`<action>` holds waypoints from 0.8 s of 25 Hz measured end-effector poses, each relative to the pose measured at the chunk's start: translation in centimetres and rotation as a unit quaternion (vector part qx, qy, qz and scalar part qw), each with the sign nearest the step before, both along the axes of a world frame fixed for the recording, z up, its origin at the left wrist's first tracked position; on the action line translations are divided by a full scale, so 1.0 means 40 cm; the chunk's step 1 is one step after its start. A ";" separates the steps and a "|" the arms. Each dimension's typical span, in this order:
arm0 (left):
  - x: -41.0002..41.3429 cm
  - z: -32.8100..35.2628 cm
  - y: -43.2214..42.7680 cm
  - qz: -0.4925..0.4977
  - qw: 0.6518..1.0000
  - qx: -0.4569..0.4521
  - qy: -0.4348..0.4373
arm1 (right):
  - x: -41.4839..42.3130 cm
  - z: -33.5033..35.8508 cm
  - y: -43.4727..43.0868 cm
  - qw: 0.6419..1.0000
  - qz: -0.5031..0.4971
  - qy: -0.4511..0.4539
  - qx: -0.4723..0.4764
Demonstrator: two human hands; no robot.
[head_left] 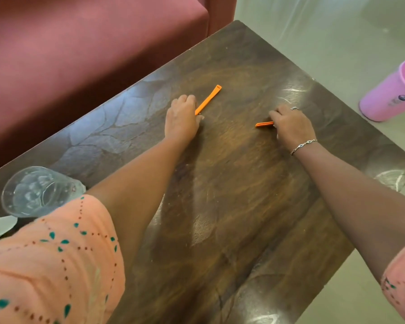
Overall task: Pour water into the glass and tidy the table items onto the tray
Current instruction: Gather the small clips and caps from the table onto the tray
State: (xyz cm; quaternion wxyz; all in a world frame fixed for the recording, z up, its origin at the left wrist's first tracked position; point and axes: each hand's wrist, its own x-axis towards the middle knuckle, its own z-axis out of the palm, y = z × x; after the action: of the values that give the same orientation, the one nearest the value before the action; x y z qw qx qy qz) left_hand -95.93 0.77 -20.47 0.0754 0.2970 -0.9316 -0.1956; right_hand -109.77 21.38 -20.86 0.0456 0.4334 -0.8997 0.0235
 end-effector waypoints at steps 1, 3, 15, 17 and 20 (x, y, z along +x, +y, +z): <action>-0.008 -0.005 -0.005 0.005 1.000 0.004 -0.012 | -0.003 -0.010 0.000 1.000 0.016 0.014 -0.019; -0.025 -0.020 -0.012 0.010 0.999 -0.003 -0.036 | -0.007 -0.028 0.003 0.998 0.040 0.036 -0.036; 0.071 0.012 -0.010 0.113 0.989 0.073 0.066 | 0.052 0.027 -0.029 0.963 0.162 0.167 -0.136; 0.124 0.034 0.005 0.127 0.984 0.090 0.088 | 0.102 0.056 -0.043 0.953 0.188 0.166 -0.170; 0.230 0.074 0.034 0.150 0.978 0.104 0.106 | 0.202 0.096 -0.063 0.944 0.219 0.154 -0.195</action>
State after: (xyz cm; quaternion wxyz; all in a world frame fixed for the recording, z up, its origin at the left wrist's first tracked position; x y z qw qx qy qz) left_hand -86.73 2.14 -17.51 0.1709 0.4171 -0.8379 -0.3078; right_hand -101.70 18.86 -17.03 0.2606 0.6009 -0.7425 0.1407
